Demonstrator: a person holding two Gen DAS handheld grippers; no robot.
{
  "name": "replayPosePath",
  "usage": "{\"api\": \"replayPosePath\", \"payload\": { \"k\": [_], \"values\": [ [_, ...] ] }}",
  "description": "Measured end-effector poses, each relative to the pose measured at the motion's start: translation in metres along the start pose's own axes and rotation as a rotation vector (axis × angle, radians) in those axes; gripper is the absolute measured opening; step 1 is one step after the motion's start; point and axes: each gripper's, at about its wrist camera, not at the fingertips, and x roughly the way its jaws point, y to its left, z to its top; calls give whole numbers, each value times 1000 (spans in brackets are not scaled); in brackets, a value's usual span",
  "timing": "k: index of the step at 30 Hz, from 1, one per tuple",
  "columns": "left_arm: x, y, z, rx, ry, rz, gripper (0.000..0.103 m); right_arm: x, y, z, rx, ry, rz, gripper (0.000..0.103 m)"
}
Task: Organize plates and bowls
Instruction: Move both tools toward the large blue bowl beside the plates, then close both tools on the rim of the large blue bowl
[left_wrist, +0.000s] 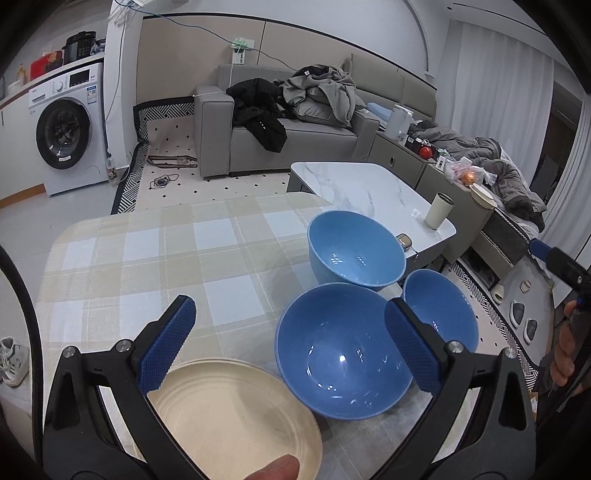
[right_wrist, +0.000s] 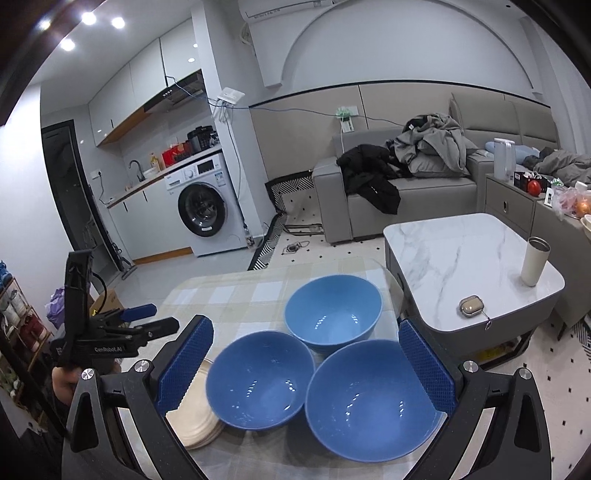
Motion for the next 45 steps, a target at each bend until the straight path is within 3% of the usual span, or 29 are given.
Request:
{"api": "replayPosePath", "payload": {
  "k": [9, 22, 27, 31, 37, 40, 45],
  "values": [
    [51, -5, 28, 8, 35, 24, 102, 52, -25, 4, 30, 45, -68, 102],
    [133, -12, 46, 14, 111, 27, 102, 136, -59, -4, 65, 140, -66, 101],
    [163, -10, 48, -2, 151, 21, 102, 156, -68, -9, 65, 174, -75, 96],
    [182, -7, 50, -16, 171, 15, 101, 173, -75, -13, 60, 213, -80, 83],
    [213, -8, 53, -9, 217, 3, 83, 202, -84, -16, 47, 277, -90, 71],
    [225, -10, 53, -6, 231, -11, 79, 214, -86, -18, 45, 302, -94, 71],
    [245, -17, 52, 18, 260, -14, 67, 235, -90, -24, 36, 350, -103, 57]
  ]
}}
